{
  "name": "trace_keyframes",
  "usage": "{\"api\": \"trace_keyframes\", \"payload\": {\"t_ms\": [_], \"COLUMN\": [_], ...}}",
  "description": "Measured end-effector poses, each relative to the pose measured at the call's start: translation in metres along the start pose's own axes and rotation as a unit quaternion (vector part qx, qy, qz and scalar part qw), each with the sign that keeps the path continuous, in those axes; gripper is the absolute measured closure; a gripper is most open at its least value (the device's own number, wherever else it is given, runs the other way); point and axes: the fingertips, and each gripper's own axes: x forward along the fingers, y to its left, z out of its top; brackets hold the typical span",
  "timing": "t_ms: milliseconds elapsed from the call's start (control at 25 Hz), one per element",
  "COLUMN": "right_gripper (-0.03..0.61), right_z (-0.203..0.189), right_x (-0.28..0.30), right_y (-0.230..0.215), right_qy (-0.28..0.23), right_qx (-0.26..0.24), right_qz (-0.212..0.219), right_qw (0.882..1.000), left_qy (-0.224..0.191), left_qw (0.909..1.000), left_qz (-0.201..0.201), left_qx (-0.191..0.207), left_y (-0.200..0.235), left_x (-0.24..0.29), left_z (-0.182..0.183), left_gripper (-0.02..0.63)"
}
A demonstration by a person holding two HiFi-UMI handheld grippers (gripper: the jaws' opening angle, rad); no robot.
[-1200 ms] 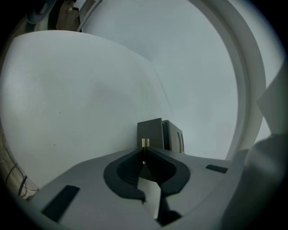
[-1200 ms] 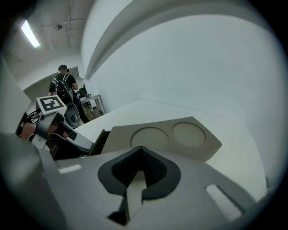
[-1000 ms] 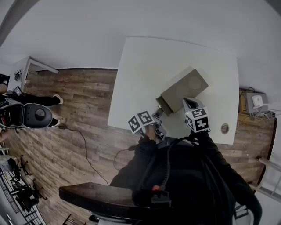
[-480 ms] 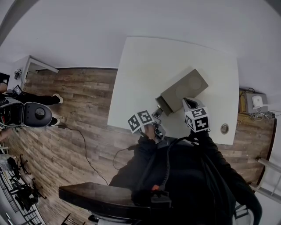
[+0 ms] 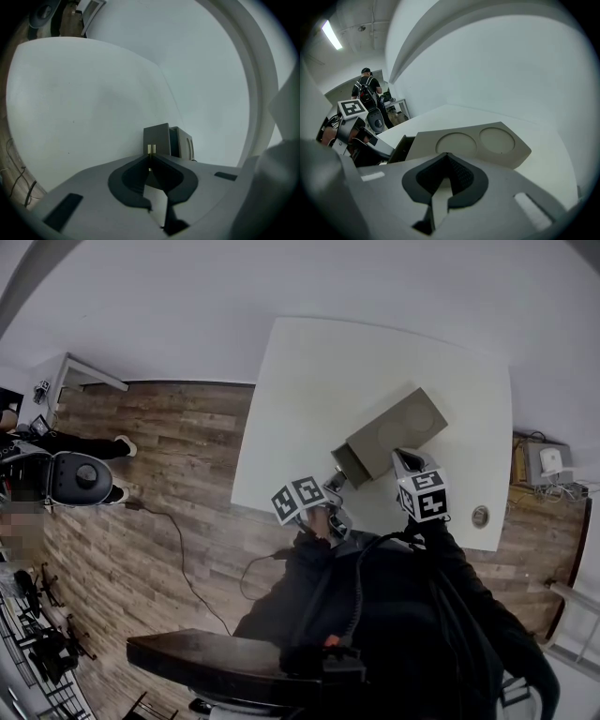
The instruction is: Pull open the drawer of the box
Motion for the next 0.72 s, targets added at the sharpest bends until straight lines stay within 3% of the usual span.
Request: {"api": "trace_keyframes", "payload": {"t_ms": [720], "right_gripper": [0.584], "right_z": [0.0007], "right_x": [-0.001], "right_y": [-0.0003], "right_qy": [-0.001], "right_qx": [0.002], "right_qz": [0.0], "right_qw": [1.0], "left_qy": [-0.008], "left_qw": [0.9999], "left_qz": [0.01], "left_qx": [0.002], "left_y": [0.0063], "left_x": [-0.0091], "left_z": [0.001], "left_gripper": [0.589]}}
